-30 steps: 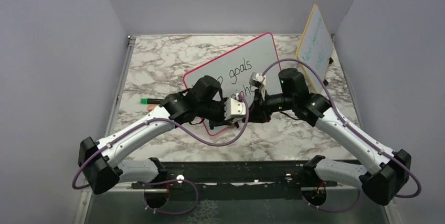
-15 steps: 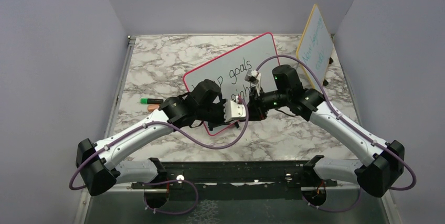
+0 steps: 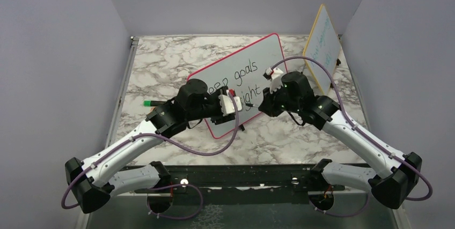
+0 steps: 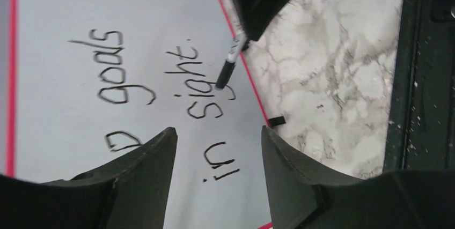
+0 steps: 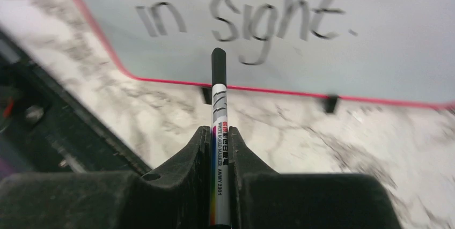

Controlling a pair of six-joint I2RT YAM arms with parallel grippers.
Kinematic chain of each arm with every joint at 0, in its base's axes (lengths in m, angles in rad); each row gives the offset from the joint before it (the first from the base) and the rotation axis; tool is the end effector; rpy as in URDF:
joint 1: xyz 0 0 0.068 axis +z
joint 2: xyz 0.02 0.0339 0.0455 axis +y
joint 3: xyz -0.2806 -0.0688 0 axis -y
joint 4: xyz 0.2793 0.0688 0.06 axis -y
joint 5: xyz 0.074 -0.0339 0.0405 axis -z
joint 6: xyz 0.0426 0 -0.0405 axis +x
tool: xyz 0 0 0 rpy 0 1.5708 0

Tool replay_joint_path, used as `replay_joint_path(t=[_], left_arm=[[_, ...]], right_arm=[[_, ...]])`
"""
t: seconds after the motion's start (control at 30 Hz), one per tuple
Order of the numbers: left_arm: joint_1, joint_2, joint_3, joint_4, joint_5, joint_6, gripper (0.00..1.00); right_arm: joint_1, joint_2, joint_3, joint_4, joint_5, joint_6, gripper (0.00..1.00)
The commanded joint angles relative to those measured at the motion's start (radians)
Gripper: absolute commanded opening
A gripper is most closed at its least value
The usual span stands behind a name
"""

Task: Write a sentence on the whiteboard
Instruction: Close the whiteboard marker at the center of the board, then place the whiteboard marker at the center of the board.

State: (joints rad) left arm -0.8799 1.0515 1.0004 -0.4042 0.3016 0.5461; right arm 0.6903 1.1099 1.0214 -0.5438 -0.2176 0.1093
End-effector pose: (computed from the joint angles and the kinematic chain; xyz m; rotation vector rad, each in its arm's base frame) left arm 0.1596 -0.2129 0.3523 1.4757 1.4119 -0.5154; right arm 0.2038 0.1803 0.3316 -0.7699 2.1369 0.6758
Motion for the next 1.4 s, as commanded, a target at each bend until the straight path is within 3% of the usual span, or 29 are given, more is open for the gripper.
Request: replay_joint_path(t=[0.0,0.07,0.27,0.53,0.77,1.1,1.37], left_arm=[[0.096,-0.057,0.033,0.132,-0.021,-0.127,0.64],[0.139,-0.079,0.031,0.167,-0.033,-0.191,0.70],[0.242,-0.175,-0.023,0.293,-0.146,-0.361,0.99],[0.361,-0.351,-0.146,0.384,-0.408,-0.598,0.99],[0.417,-0.521,-0.266,0.383,-0.562,-0.640,0.99],[0.424,-0.711,-0.386,0.335,-0.643,-0.669,0.99],[0.424,-0.823,-0.368,0.254,-0.648,-0.680,0.99]], right_arm=[[-0.006,-0.037,-0.046,-0.090,0.430,0.112,0.01],[-0.006,-0.047,-0.077,-0.092,0.529,0.167,0.01],[-0.006,-0.072,-0.207,-0.038,0.743,0.315,0.01],[-0.006,-0.086,-0.394,0.148,0.831,0.539,0.01],[-0.006,-0.095,-0.530,0.239,0.830,0.722,0.04],[-0.006,-0.274,-0.662,0.210,0.839,0.830,0.55],[-0.006,-0.476,-0.585,0.085,0.898,0.745,0.86]])
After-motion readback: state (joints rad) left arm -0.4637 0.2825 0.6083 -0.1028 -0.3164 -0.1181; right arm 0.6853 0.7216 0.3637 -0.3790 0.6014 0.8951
